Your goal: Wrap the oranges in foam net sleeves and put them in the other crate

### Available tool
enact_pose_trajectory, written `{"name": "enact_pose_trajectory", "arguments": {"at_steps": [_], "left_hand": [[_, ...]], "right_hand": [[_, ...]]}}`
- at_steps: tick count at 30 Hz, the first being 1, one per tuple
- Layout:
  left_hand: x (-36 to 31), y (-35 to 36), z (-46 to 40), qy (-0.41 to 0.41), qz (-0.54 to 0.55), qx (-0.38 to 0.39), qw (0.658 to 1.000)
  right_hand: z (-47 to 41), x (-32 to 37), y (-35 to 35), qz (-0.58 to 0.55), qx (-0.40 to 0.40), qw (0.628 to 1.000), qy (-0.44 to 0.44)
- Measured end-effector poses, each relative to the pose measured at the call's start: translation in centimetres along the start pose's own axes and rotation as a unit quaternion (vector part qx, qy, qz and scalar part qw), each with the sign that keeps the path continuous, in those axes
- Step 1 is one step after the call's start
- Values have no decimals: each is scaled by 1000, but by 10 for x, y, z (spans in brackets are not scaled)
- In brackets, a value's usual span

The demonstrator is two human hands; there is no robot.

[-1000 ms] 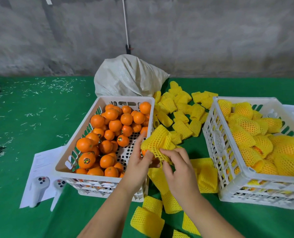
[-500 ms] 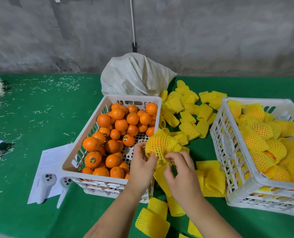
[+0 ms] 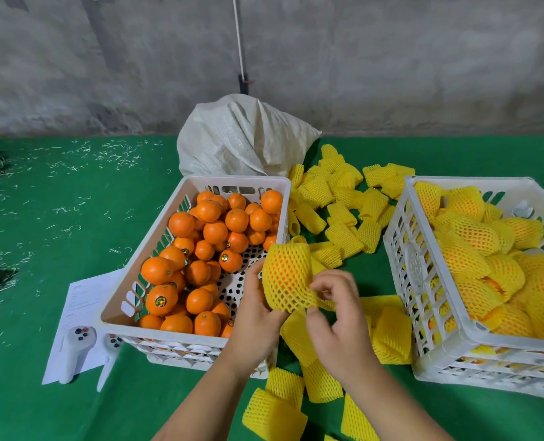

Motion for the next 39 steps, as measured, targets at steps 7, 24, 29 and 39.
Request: {"name": "enact_pose_trajectory", "arguments": {"at_steps": [7,24,29,39], "left_hand": [[7,6,2,16,-42,49,998],[11,14,-21,72,-261,132,954],[10,21,-24,102,-350,157,918],[14,28,-26,136,-459,152,865]], "right_hand": [[-18,2,13,-162,29,941,297],[-80,-56,-160,64,-221,955,188],[-96,-104,-259,338,-318,860,213],[-96,-165,-274,526,-75,757,380]]}}
Point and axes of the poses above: each hand's wrist, its own z-axis away from the middle knuckle, its own y-axis out of the palm, x = y × z, the point moved 1 cm from there along -z, towards the middle knuckle
